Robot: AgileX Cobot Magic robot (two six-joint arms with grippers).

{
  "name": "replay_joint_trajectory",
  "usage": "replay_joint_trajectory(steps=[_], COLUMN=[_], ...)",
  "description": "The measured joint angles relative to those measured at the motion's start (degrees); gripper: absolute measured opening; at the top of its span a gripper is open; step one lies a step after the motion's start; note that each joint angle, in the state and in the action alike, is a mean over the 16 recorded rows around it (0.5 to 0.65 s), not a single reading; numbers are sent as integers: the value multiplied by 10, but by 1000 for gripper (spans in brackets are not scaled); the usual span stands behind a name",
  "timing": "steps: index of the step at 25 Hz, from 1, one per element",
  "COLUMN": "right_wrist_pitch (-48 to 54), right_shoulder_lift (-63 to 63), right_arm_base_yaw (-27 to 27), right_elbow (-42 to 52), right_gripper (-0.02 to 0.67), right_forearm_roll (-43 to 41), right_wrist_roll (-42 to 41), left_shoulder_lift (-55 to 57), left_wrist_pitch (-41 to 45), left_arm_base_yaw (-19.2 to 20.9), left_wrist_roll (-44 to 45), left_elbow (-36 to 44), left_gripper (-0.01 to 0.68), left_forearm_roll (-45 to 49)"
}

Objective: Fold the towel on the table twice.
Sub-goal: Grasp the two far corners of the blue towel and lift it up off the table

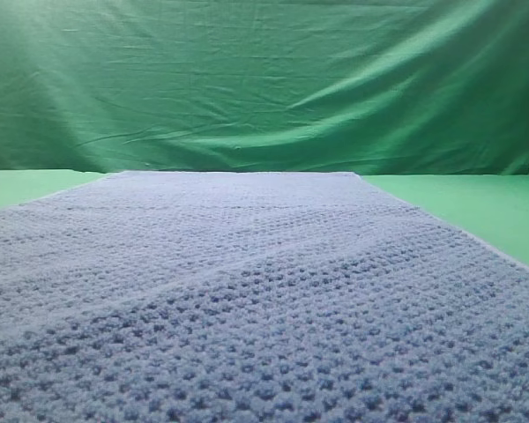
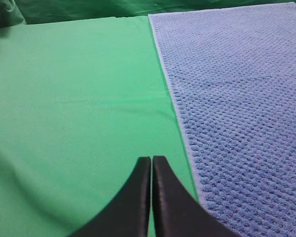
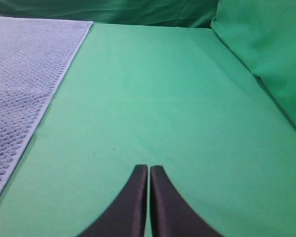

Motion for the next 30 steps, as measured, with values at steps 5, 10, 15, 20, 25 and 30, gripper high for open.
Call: replay_joint_trajectory(steps=[5,10,15,20,25,30], right_wrist_pitch=[0,0,0,0,-5,-41], right_shoulder_lift=[0,0,0,0,0,0], right_arm_base_yaw=[0,0,0,0,0,0], right_elbow=[0,0,0,0,1,2], right_gripper=[0,0,0,0,0,0], right_forearm_roll=[0,0,0,0,5,21], right_wrist_roll=[0,0,0,0,0,0], left_shoulder_lift=[0,0,0,0,0,0], left_wrist_pitch=[0,0,0,0,-9,-54], left_arm_base_yaw=[0,0,0,0,0,0], left_wrist_roll=[0,0,0,0,0,0], left_elbow=[0,0,0,0,1,1], left_gripper=[0,0,0,0,0,0], left_forearm_roll=[0,0,0,0,-9,-54])
